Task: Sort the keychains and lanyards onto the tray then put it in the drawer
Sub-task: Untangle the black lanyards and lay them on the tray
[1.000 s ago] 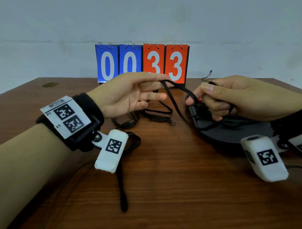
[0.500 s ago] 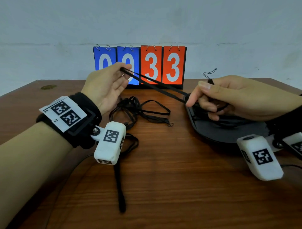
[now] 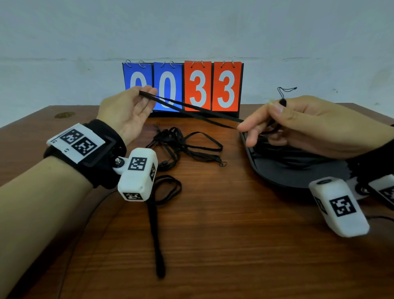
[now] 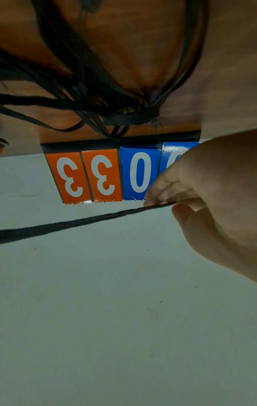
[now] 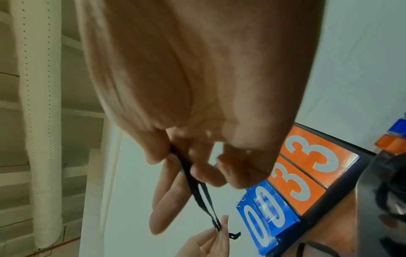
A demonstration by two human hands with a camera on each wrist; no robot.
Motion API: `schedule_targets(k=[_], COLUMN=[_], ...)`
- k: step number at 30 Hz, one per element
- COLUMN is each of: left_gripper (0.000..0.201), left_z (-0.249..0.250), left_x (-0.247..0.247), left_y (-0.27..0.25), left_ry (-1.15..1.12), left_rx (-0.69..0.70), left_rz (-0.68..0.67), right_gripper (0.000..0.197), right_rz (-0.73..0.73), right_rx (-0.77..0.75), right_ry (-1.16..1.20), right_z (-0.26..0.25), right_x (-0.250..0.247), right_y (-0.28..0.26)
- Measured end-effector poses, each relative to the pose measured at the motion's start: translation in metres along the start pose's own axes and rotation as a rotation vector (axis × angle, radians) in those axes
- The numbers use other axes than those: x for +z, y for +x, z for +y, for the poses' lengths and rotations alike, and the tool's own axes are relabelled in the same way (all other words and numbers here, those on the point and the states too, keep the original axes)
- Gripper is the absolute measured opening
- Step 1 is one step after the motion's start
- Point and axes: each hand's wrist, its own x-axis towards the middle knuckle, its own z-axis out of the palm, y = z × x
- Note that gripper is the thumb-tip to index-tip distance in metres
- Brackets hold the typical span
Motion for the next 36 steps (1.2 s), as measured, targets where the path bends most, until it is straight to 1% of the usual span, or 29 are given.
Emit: schedule_targets(k=[3,5,7,10,13,16,19,21,23,25,27,30,32,36], left_gripper=[0.021,0.025,0.026,0.022,0.020,0.030,0.036,0.033,0.030,0.029,0.029,0.034,0.038,0.044], left_z=[0.000,-0.001,-0.001,0.000,0.001,0.000,-0.001,-0.001,0.000,0.001,0.002,0.002,0.002,0.000], left_x=[-0.003,-0.005,-0.005,-0.003,-0.001,0.001,0.003,0.006,0.009,0.015,0.021,0.028,0.030,0.032], left_y=[0.003,0.004,0.005,0.004,0.004,0.003,-0.002,-0.007,-0.014,-0.024,-0.035,-0.047,-0.053,-0.062], left_ry=[-0.003,0.001,0.000,-0.018,-0.045,-0.035,0.074,0.192,0.280,0.330,0.368,0.443,0.489,0.488], left_rx=[0.005,0.001,-0.012,-0.033,-0.058,-0.106,-0.129,-0.134,-0.151,-0.178,-0.202,-0.201,-0.187,-0.228], left_rz=[0.024,0.025,0.013,-0.014,-0.017,-0.011,-0.043,-0.110,-0.199,-0.295,-0.389,-0.551,-0.665,-0.823], right_gripper=[0.046,0.044,0.043,0.044,0.037,0.029,0.028,0.031,0.036,0.038,0.037,0.034,0.033,0.035], right_rz=[-0.023,-0.028,-0.040,-0.025,0.018,0.016,0.003,0.044,0.146,0.253,0.311,0.304,0.290,0.293], right_rx=[-0.039,-0.031,-0.015,0.004,0.049,0.062,0.030,-0.013,-0.047,-0.065,-0.076,-0.093,-0.079,-0.029], right_ry=[0.038,0.047,0.107,0.178,0.243,0.300,0.291,0.262,0.227,0.214,0.206,0.168,0.134,0.050], right_z=[0.001,0.000,-0.001,-0.004,-0.006,-0.006,-0.005,-0.005,-0.004,-0.003,-0.003,-0.005,-0.006,-0.006], right_x=[0.000,0.001,0.003,0.004,0.002,0.001,0.000,0.001,0.001,-0.001,-0.002,0.000,0.003,0.004], right_y=[0.000,0.000,0.000,0.001,0.003,0.004,0.004,0.003,0.004,0.005,0.006,0.006,0.006,0.004])
